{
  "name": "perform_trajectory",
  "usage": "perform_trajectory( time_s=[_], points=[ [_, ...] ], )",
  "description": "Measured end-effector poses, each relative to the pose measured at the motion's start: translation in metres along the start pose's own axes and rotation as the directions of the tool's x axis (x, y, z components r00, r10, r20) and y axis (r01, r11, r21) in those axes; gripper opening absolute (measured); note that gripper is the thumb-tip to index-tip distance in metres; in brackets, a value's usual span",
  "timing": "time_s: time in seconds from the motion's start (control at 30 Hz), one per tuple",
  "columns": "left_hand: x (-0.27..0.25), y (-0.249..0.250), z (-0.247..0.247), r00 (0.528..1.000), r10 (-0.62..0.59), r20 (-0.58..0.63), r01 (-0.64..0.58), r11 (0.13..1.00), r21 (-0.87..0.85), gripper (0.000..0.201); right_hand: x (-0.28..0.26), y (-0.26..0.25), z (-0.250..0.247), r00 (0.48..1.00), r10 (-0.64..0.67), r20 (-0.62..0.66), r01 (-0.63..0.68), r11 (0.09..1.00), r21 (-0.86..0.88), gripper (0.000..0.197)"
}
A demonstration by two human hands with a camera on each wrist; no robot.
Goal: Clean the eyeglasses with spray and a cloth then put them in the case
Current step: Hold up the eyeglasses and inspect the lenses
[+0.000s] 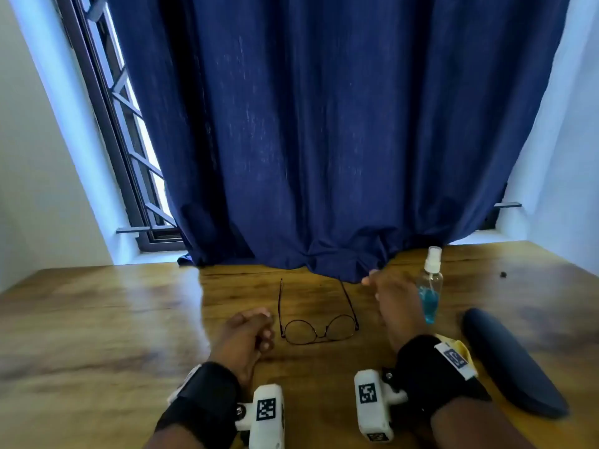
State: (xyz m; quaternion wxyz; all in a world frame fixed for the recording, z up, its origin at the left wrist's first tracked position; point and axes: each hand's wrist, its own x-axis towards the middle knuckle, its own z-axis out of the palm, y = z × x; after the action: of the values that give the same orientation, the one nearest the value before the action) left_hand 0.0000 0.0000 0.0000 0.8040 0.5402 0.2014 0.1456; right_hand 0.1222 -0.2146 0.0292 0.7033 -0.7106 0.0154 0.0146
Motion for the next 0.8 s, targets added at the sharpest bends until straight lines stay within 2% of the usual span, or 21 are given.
perform_trajectory(
  time_s=[0.07,0.13,0.4,0.5,0.6,0.7,0.8],
  points=[
    [0.002,0.001,0.003,0.999,0.006,-0.045,-0.002,0.996,0.087,0.017,0.005,0.006,-0.001,1.000,0.018,0.004,-0.017,0.983,-0.182,0.018],
    [0.003,0.000,0.002,0.999,-0.003,-0.039,0.008,0.992,0.128,0.021,0.006,0.014,-0.003,0.995,0.081,0.053,-0.059,0.942,-0.329,0.018],
    [0.002,0.000,0.003,1.000,-0.002,-0.025,0.007,0.976,0.217,0.022,0.011,0.019,0.000,0.987,0.057,0.152,0.013,0.906,-0.424,0.022],
    [-0.002,0.001,0.006,0.999,0.035,-0.004,-0.033,0.981,0.193,0.024,0.007,0.019,0.000,0.979,0.034,0.200,0.034,0.944,-0.327,0.014],
    [-0.005,0.003,0.008,0.989,0.144,-0.015,-0.140,0.976,0.165,0.027,0.000,0.013,-0.001,0.959,-0.052,0.279,0.093,0.986,-0.138,0.013],
    [-0.011,0.009,0.011,0.948,0.315,-0.040,-0.307,0.941,0.140,0.030,-0.005,0.007,-0.002,0.926,-0.217,0.310,0.196,0.976,0.097,0.012],
    [-0.017,0.016,0.013,0.888,0.457,-0.055,-0.448,0.886,0.124,0.029,-0.009,0.003,-0.002,0.890,-0.348,0.295,0.313,0.936,0.159,0.013]
  ],
)
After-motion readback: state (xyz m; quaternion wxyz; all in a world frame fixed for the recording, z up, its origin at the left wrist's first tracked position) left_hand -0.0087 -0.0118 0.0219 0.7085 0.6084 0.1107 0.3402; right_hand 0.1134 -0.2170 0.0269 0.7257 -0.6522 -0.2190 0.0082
